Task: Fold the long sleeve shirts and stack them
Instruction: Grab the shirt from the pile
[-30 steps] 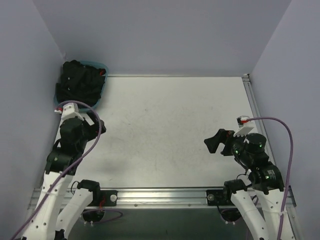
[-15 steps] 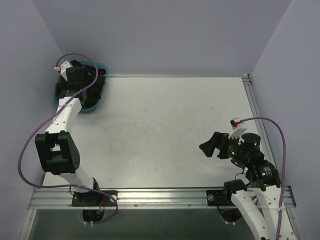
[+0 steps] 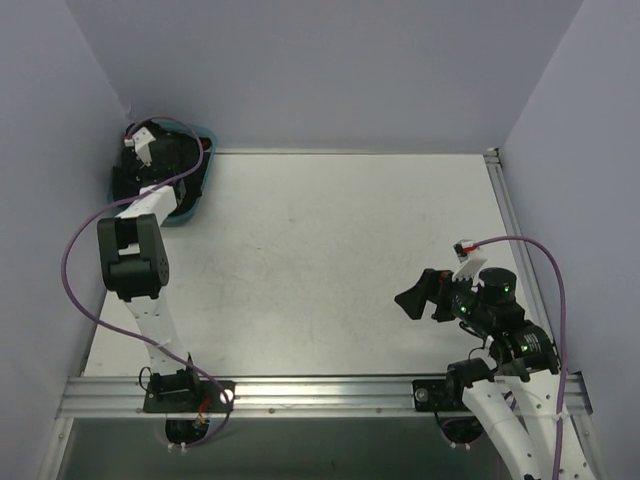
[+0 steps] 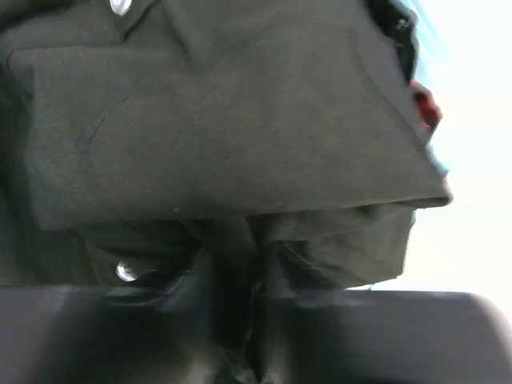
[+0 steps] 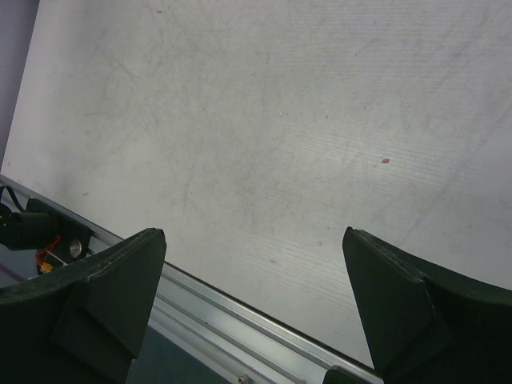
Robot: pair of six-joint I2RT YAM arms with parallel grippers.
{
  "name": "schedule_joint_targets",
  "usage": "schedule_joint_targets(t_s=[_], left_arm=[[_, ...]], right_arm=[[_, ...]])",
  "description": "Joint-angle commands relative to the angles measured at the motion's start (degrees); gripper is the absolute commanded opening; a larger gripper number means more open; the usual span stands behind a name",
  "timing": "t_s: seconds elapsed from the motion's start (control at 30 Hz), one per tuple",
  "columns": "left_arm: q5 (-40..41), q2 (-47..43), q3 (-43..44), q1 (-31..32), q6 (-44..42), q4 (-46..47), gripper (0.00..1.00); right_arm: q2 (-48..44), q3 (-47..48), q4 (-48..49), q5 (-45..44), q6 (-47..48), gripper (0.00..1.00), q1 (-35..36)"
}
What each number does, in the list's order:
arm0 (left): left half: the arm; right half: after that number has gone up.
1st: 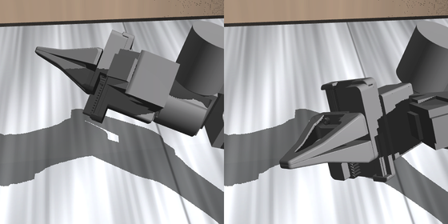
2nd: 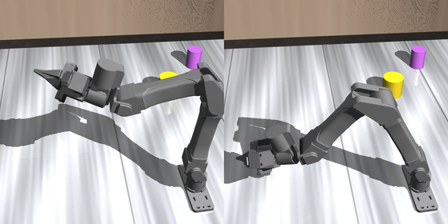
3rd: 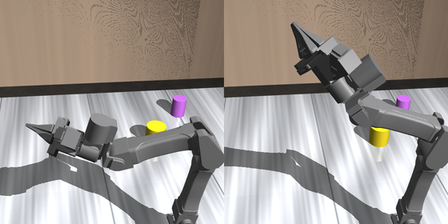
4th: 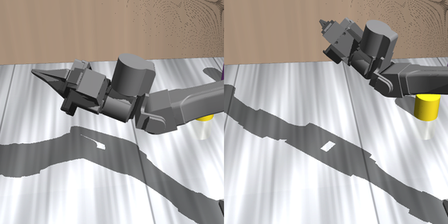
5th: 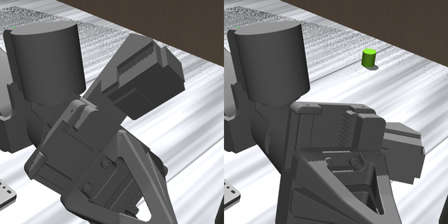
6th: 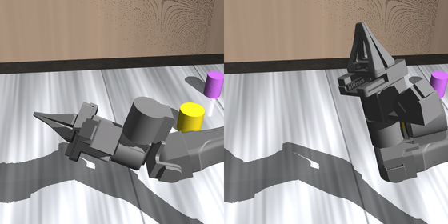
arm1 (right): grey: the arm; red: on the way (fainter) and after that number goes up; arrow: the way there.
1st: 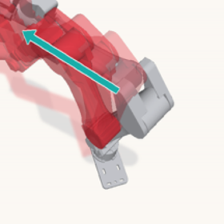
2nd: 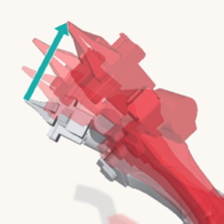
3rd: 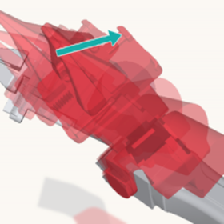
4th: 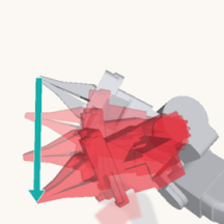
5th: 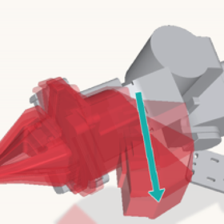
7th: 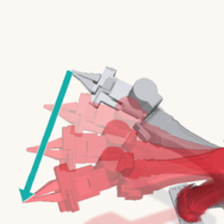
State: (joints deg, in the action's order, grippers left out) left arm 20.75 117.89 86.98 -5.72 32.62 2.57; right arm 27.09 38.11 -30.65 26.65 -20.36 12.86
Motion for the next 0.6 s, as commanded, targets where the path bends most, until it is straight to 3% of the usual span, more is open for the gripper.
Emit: schedule_joint_targets(t_s=[0.0,0.07,0.3,0.4,0.57], left_arm=[[0.87,-3.18,3.03,-0.44,-3.17,10.16,0.12],[0.17,-6.85,3.11,-0.35,-4.14,11.49,0.00],[-2.21,-20.14,8.11,4.39,-12.13,10.71,0.00],[-2.03,-24.71,13.99,10.27,-19.77,7.55,0.00],[-6.15,-31.92,21.38,20.97,-21.46,-0.10,0.00]], right_arm=[[0.24,0.03,0.60,1.91,1.11,1.00,0.50],[0.42,0.30,0.51,1.82,1.29,1.00,0.59],[-0.55,3.19,-0.72,0.86,1.81,1.00,0.67],[-1.07,6.18,-2.30,-0.72,2.69,1.00,0.76],[-2.04,10.75,-4.76,-3.80,3.75,1.00,0.76]])
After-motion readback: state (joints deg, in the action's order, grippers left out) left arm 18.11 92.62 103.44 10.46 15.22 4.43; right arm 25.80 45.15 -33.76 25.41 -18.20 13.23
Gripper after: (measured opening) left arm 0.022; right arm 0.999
